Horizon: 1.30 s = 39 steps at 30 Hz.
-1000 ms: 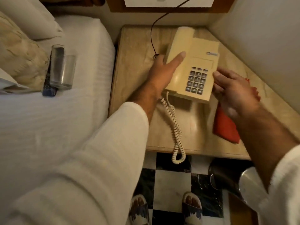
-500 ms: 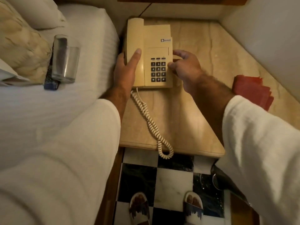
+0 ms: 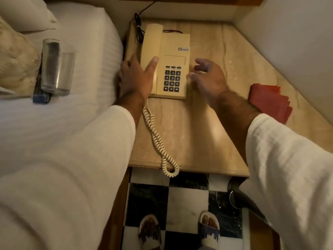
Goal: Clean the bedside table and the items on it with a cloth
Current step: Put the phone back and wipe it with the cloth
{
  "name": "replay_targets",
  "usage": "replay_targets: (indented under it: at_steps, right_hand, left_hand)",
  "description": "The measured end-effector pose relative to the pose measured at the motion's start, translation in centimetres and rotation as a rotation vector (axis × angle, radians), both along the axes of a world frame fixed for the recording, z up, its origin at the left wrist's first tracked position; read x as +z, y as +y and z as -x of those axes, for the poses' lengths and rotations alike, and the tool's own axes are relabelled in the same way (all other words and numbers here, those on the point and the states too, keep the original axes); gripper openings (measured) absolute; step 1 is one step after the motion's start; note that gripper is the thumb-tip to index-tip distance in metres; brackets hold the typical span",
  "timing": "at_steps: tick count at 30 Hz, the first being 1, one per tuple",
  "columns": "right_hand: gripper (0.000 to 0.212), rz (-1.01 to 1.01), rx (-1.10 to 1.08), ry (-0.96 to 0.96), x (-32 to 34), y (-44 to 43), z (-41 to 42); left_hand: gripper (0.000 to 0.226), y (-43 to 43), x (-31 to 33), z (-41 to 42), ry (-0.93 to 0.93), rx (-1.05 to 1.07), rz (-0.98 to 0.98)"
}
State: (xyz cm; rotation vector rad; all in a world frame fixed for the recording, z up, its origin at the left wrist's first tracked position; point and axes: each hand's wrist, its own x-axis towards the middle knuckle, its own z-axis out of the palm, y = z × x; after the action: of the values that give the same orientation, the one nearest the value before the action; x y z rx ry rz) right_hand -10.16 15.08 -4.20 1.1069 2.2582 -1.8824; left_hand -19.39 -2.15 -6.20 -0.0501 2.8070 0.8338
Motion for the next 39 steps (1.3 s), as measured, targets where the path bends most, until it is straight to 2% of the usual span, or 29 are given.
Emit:
replay_targets:
  at_steps: [2, 4, 6, 7, 10, 12, 15, 18, 22, 24, 27, 28, 30, 33, 34, 35, 36, 37, 38, 39]
  right_hand:
    - [0.049, -0.157, -0.07, -0.002, 0.7, 2.3, -2.8]
    - [0.043, -0.424, -0.177, -0.085, 0.9, 5.1, -7.2]
    - [0.052, -0.656, -0.285, -0.274, 0.4, 7.5, -11.7]
    - [0.06, -0.676, -0.351, -0.373, -0.1, 8.2, -13.4]
    - [0.088, -0.535, -0.398, -0.611, -1.0, 8.5, -16.1]
    - [0.092, -0.518, -0.356, -0.608, -1.3, 8.2, -16.5]
    - [0.084, -0.5, -0.421, -0.493, -1.4, 9.0, -16.2]
    - [0.073, -0.221, -0.58, -0.388, -0.5, 9.7, -16.4]
    - [0.037, 0.321, -0.627, -0.25, 0.9, 9.7, -16.4]
    - [0.025, 0.571, -0.588, -0.144, 1.9, 8.9, -16.0]
    - [0.018, 0.784, -0.424, -0.008, 3.0, 7.0, -14.7]
    - [0.018, 0.827, -0.359, 0.03, 3.2, 6.2, -14.1]
    - [0.02, 0.9, -0.249, 0.15, 3.7, 4.6, -12.3]
    - [0.032, 1.004, -0.248, 0.388, 3.2, 2.5, -8.7]
    - [0.038, 0.93, -0.248, 0.398, 2.4, 1.9, -7.6]
    - [0.04, 0.708, -0.218, 0.343, 1.6, 1.1, -6.5]
    - [0.045, 0.347, -0.151, 0.246, 0.5, 0.4, -5.6]
    - [0.057, -0.023, -0.035, 0.155, -0.8, -0.2, -5.0]
    - [0.078, -0.298, 0.123, 0.094, -2.1, -0.8, -4.7]
    - [0.099, -0.447, 0.285, 0.058, -3.1, -1.2, -4.4]
  left_hand:
    - [0.084, 1.0, 1.1, -2.6, 0.261, -0.039, 0.026]
    - [0.074, 2.7, 1.9, -6.2, 0.389, -0.175, -0.126]
    - [0.06, 5.2, 2.3, -10.3, 0.249, -0.334, -0.257]
    - [0.056, 6.6, 2.3, -12.2, 0.118, -0.401, -0.283]
    - [0.058, 11.0, 1.3, -16.8, -0.238, -0.525, -0.247]
    - [0.058, 13.3, 0.8, -18.3, -0.339, -0.527, -0.232]
    - [0.055, 16.0, 0.6, -19.5, -0.374, -0.458, -0.266]
    - [0.054, 16.8, 0.3, -20.0, -0.363, -0.42, -0.242]
    - [0.049, 16.2, 0.3, -19.7, -0.432, -0.355, -0.299]
    - [0.046, 15.1, 0.7, -19.3, -0.484, -0.226, -0.449]
    - [0.053, 12.4, 2.4, -18.2, -0.711, -0.007, -0.858]
    - [0.051, 11.3, 3.0, -17.5, -0.719, 0.009, -0.931]
    - [0.033, 8.7, 4.7, -15.1, -0.593, -0.029, -0.959]
    - [0.021, 5.3, 7.5, -10.2, -0.226, -0.082, -0.915]
    - [0.022, 4.3, 8.3, -8.4, -0.145, -0.083, -0.931]
    - [0.022, 3.3, 8.9, -6.7, -0.09, -0.081, -0.943]
    - [0.024, 2.2, 9.0, -5.0, -0.054, -0.07, -0.919]
    - [0.026, 1.2, 8.7, -3.3, -0.036, -0.053, -0.865]
    - [0.029, 0.0, 7.9, -1.8, -0.028, -0.04, -0.775]
    - [0.034, -1.1, 7.0, -0.7, -0.021, -0.042, -0.646]
